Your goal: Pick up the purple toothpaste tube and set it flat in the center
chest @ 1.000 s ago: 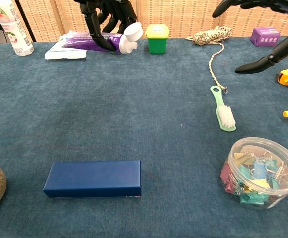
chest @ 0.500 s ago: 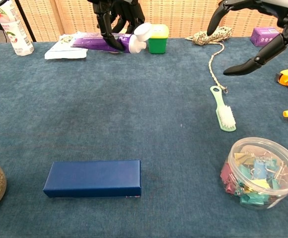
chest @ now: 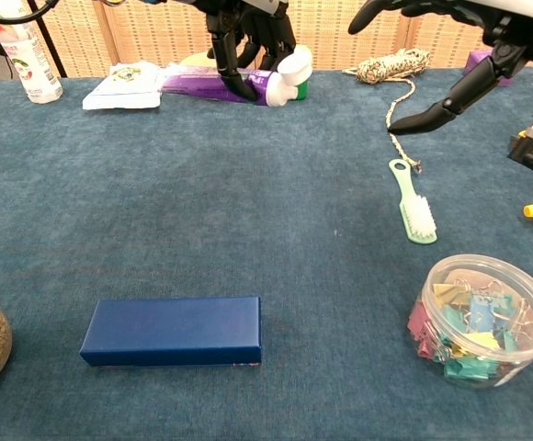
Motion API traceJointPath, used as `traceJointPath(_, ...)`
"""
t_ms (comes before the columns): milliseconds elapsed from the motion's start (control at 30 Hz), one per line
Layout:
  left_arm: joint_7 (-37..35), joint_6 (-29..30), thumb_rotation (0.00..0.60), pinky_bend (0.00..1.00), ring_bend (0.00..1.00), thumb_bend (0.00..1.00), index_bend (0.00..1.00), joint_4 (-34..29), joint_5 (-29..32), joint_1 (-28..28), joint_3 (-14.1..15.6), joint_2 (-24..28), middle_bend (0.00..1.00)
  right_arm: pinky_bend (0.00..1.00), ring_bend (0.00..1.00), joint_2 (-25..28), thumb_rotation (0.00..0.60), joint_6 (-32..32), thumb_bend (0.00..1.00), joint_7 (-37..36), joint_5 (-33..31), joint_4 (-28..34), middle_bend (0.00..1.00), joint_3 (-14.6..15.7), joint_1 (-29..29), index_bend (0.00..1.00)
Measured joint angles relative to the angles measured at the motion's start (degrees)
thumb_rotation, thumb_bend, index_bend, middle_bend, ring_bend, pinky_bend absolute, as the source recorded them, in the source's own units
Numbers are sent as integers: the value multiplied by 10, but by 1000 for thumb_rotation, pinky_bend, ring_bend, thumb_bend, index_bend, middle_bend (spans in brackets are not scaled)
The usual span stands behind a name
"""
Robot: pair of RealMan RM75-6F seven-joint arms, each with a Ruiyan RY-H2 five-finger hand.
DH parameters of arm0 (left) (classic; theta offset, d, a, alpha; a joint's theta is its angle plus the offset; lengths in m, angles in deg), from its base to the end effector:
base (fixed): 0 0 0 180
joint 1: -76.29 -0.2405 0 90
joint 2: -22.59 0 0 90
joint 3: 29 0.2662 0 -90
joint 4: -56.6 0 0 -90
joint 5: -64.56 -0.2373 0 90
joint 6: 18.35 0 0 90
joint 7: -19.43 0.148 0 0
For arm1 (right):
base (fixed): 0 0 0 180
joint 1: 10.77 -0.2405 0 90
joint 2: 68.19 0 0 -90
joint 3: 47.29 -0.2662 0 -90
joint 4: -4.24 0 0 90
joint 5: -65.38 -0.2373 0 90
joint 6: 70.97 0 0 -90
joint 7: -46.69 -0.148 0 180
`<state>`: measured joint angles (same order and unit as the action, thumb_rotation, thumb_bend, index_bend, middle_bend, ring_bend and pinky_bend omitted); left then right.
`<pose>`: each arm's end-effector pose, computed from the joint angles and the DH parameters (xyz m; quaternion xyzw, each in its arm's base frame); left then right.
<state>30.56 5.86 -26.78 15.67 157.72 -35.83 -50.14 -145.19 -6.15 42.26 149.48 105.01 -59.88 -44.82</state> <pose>0.0224 0.4474 0.0030 -0.8755 -0.2745 -0.2717 0.2904 -0.1201 -0.3164 0.0361 0.6666 -0.4072 0.5501 0.2954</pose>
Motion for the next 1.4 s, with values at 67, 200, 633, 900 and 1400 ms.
traceJointPath(67,3,4,600,667,590,804,630,4,8,6,3,-5,558,0,0,-2,600,-3,0,2,-3,0,0,0,-3,224)
traceJointPath(200,6,9,600,667,590,804,631,10,24,16,7,-13,559,0,0,-9,600,-10,0,4,-10,-2,0,0,-9,224)
traceJointPath(633,11,20,600,667,591,804,631,17,50,38,16,-24,559,0,0,-22,600,-17,0,11,-27,-13,0,0,-20,222)
traceJointPath(900,9,26,600,667,591,804,630,13,50,39,17,-23,559,0,0,-26,600,-20,0,13,-35,-20,0,5,-22,223)
traceJointPath(1400,4,41,600,667,591,805,630,9,45,32,16,-25,559,0,0,-36,600,-28,0,11,-38,-31,0,9,-29,218)
